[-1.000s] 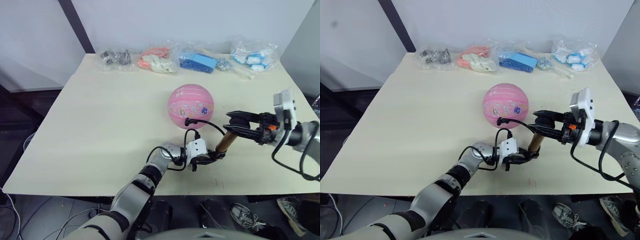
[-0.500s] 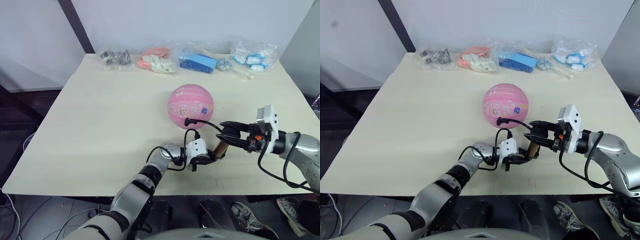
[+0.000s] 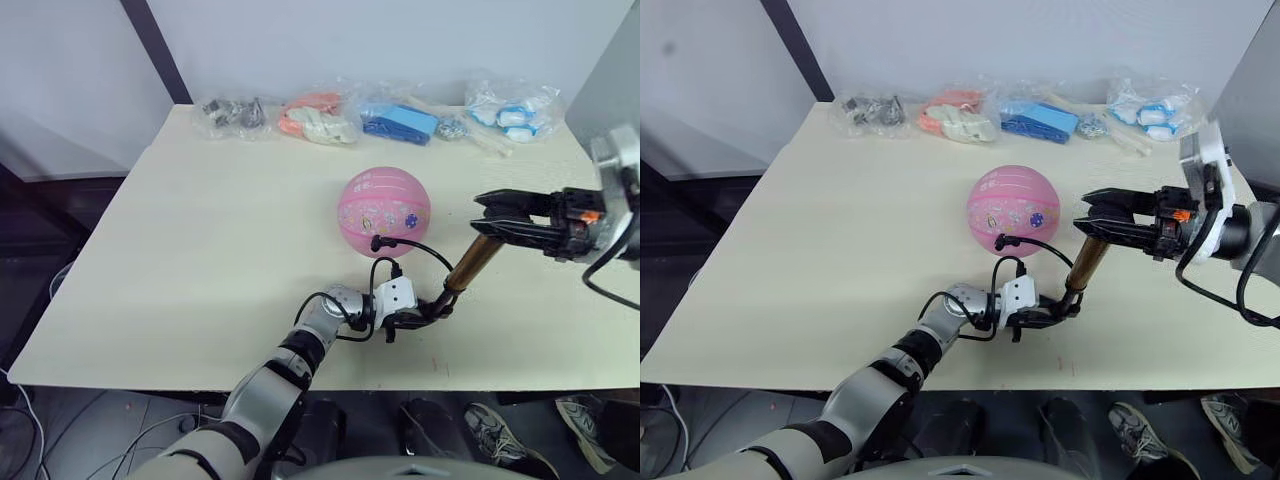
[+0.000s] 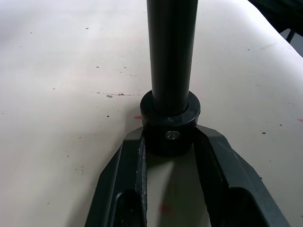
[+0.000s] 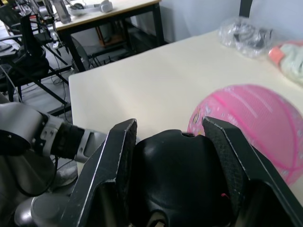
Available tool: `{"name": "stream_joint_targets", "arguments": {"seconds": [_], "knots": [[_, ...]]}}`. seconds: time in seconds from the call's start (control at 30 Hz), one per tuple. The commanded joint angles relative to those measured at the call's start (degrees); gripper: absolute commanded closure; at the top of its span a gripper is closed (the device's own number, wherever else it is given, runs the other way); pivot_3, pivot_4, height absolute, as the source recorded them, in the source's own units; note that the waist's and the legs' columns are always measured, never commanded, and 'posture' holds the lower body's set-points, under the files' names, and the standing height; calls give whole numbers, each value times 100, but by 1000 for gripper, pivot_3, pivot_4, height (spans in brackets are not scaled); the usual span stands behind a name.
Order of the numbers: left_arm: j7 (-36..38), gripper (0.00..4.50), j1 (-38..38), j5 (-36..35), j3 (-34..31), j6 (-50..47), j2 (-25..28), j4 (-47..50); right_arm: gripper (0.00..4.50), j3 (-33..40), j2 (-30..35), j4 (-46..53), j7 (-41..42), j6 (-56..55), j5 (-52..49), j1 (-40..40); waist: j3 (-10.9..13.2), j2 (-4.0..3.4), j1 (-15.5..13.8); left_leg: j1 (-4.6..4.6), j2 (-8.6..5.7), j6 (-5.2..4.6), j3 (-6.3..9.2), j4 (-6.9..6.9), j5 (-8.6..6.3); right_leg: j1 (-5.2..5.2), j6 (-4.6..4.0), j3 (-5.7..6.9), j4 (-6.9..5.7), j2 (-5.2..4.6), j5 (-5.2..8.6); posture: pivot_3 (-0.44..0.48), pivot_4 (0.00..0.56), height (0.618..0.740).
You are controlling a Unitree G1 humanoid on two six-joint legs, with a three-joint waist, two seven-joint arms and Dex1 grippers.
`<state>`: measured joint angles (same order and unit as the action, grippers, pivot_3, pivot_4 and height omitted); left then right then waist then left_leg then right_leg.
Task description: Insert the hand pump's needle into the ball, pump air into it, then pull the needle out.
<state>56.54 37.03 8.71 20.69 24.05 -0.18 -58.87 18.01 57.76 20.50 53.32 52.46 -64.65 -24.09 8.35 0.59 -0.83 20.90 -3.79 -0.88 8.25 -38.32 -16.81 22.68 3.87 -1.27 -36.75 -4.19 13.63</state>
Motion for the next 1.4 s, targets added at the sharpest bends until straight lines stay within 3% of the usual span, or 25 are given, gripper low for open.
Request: {"name": "stream_joint_targets", "arguments": {"seconds": [0.03, 0.2, 0.43, 0.67, 0.97, 1.17, 1.4], "knots": [[10, 3457, -227, 194, 119, -220, 112, -326, 2747, 550, 300, -104, 63, 188, -512, -449, 0, 0, -1, 0, 0, 0, 1, 0, 0, 0, 0, 1, 0, 0, 0, 0, 150, 740], [7, 3457, -237, 197, 118, -218, 117, -326, 2747, 549, 333, -233, -137, 344, -660, -803, 3, 2, -1, 4, 1, 0, 0, 0, 0, 2, 0, 1, 0, -1, 0, 0, 150, 740], [5, 3457, -253, 195, 120, -228, 113, -309, 2747, 287, 9, 298, -138, 218, -332, -96, -1, 6, -2, 5, 1, 0, 3, 1, 0, 3, 0, 3, 0, -1, 0, 0, 150, 740], [8, 3457, -262, 187, 130, -235, 106, -272, 2747, -362, -690, 840, -231, -617, 683, 989, -13, 7, 10, -14, 6, 0, -1, 1, 0, -7, 11, 0, -2, 5, 6, 0, 150, 740], [28, 3457, -255, 190, 143, -240, 109, -250, 2747, -1651, -1318, 483, -252, -2016, 2588, 1908, -32, 26, 20, -20, 5, 1, 3, 2, 0, -11, 11, 3, -3, 11, 6, 0, 150, 740], [27, 3457, -255, 183, 139, -255, 106, -240, 2747, -1753, -1669, 371, -269, -2223, 2732, 1993, -36, 29, 20, -23, 4, 1, 0, 2, 0, -12, 9, -1, -3, 11, 5, 0, 150, 740], [39, 3457, -260, 183, 141, -258, 108, -243, 2747, -1167, -1451, 558, -207, -1825, 2124, 1532, -32, 25, 14, -20, 4, 1, 2, 2, 0, -11, 2, 0, -2, 11, 1, 0, 150, 740]]}}
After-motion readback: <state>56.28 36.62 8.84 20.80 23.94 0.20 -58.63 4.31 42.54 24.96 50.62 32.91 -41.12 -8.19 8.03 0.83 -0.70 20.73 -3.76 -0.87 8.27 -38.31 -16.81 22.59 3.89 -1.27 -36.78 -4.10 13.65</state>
